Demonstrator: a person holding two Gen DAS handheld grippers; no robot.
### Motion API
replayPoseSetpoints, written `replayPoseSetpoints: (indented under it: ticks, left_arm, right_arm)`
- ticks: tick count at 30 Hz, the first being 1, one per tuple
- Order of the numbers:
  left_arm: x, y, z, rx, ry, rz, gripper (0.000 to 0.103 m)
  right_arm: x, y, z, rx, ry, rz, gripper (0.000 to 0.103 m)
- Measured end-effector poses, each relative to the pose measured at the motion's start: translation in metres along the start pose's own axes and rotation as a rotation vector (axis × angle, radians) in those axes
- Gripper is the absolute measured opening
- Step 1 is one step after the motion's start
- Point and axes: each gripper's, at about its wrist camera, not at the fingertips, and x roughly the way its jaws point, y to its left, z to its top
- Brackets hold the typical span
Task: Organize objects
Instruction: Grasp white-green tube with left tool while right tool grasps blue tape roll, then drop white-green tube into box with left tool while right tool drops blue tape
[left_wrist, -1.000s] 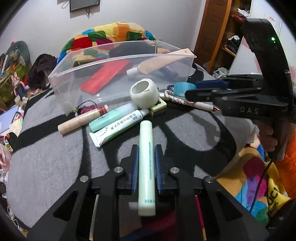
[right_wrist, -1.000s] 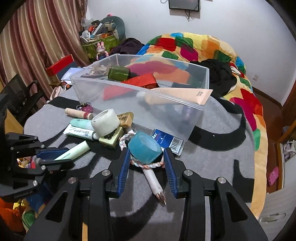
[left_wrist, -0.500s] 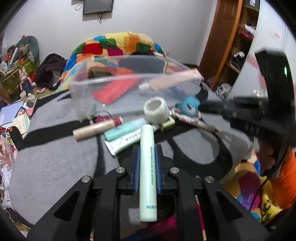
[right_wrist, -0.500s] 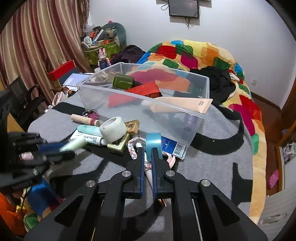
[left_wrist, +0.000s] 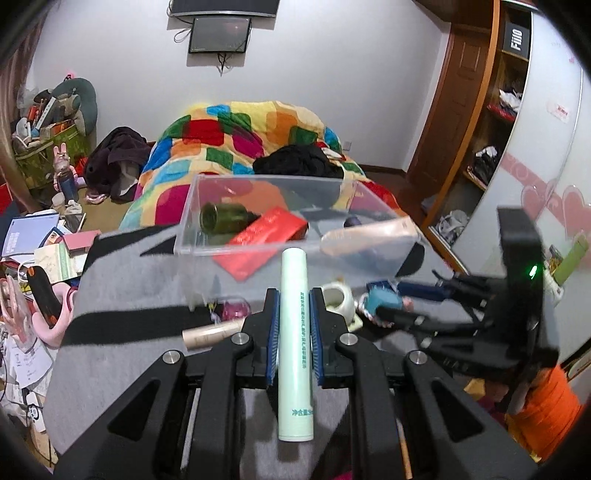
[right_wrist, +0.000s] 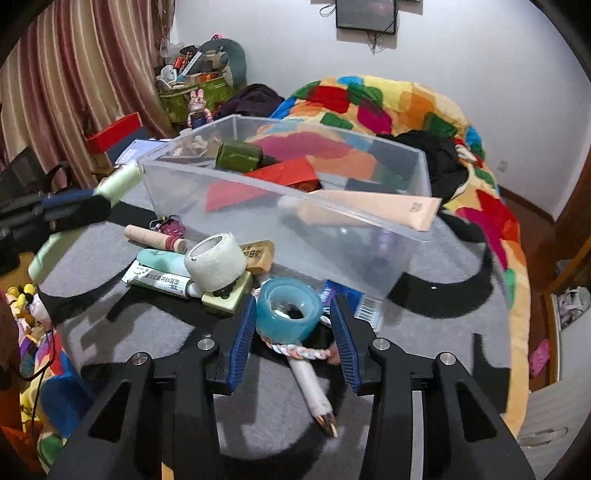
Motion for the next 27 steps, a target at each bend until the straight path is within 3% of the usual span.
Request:
replayPoseSetpoints:
  ticks: [7,14,22,27]
  left_arm:
    - [0.004,-0.002,0.016,0.01,-0.022,-0.001,0.015]
    - [0.008,-0.001,0.033,0.01,-0.041,-0.001,0.015]
    - [0.02,0.0,0.056,0.02,-0.049,0.009,0.015]
    - [0.035,0.002,0.068,0.025,-0.026,0.017,0.015]
  right_arm:
    - [0.003,-0.009,0.0,0.049,-0.005,0.048,0.038]
    - [-0.02,-0.011,0.007,0.072,-0.068,0.065,0.038]
    - [-0.05,-0.011,0.039,0.09,-0.2,0.066,0.038]
    - [-0.048,-0.012,0.063,0.107,-0.24,0.043,0.038]
